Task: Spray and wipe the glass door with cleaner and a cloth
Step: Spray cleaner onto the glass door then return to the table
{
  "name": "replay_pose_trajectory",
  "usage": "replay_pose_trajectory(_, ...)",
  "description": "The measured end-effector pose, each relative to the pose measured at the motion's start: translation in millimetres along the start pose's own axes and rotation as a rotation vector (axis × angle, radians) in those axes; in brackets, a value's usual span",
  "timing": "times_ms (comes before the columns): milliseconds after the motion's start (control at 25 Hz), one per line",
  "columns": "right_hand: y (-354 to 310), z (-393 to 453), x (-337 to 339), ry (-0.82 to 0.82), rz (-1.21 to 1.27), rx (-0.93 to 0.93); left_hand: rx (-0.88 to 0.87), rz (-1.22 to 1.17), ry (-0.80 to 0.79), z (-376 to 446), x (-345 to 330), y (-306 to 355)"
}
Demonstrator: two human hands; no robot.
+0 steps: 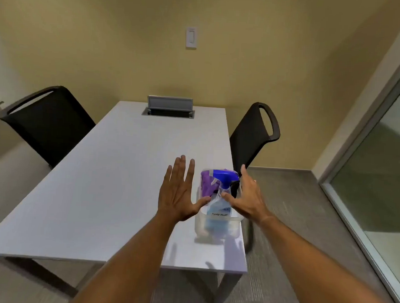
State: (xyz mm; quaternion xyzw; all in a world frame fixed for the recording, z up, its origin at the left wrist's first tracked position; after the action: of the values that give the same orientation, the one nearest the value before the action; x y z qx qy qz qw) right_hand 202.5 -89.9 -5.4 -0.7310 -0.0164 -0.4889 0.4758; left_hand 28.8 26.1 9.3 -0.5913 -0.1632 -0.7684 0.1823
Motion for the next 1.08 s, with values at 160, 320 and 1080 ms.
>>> replay_pose_trajectory(160, 8, 11, -15, -0.107, 0.277, -0.156, -0.018, -0.001, -0.011, 1, -20, 0)
replay_pose_trajectory(320, 14, 35, -27, -0.187, 0.444, -0.16, -0.012, -0.052, -0.007, 5, -35, -1)
replay_pose_trajectory(1080, 10, 81, -40, -0.351, 0.69, -0.246, -0.003, -0.022, 0.03, 19, -53, -9)
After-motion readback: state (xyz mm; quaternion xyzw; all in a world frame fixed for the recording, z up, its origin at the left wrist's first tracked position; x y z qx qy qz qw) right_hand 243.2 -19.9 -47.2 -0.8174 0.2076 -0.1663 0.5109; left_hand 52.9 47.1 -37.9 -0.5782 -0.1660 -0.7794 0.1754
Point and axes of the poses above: each hand's wrist, its own z-axis towards the middle knuckle, its own x-axis out of the back of the hand, y = z × x, the point moved 4 cm from there along z, towards the middle knuckle, and after that the axes turned 13 degrees about -x, right-handed, at the moved point
